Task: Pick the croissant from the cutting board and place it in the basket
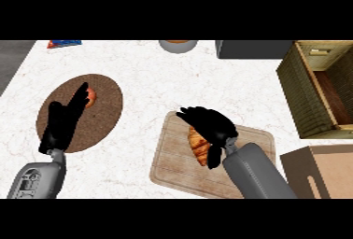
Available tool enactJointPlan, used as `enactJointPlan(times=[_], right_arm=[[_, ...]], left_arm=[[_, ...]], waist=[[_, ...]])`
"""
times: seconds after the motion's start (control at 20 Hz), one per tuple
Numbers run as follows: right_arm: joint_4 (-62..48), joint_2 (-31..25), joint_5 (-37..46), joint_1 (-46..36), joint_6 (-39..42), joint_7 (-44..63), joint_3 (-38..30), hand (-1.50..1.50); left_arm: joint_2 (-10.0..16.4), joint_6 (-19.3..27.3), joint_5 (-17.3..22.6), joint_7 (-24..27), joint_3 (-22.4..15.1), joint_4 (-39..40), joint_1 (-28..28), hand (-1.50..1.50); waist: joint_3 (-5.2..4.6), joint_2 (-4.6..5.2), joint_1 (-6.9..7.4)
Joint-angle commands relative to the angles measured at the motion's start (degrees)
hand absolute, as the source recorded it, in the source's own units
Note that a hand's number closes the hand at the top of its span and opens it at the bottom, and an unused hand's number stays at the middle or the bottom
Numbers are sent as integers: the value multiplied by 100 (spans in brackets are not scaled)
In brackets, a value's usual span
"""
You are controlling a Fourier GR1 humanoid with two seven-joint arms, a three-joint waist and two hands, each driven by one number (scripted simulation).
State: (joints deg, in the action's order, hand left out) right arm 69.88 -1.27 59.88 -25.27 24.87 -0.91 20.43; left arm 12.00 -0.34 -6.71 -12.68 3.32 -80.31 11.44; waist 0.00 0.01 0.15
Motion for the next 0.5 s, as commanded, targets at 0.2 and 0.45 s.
enactJointPlan(times=[0.2, 0.45], right_arm=[[-842, 125, 182, 127, -912, -111, 417, -150], [-954, -96, 555, -472, -874, -667, 223, 150]], left_arm=[[-163, 50, -166, -150, -63, -242, -123, 0], [-37, -172, 21, -218, 130, 27, 194, 0]], waist=[[1, 1, 19], [1, 3, 15]])
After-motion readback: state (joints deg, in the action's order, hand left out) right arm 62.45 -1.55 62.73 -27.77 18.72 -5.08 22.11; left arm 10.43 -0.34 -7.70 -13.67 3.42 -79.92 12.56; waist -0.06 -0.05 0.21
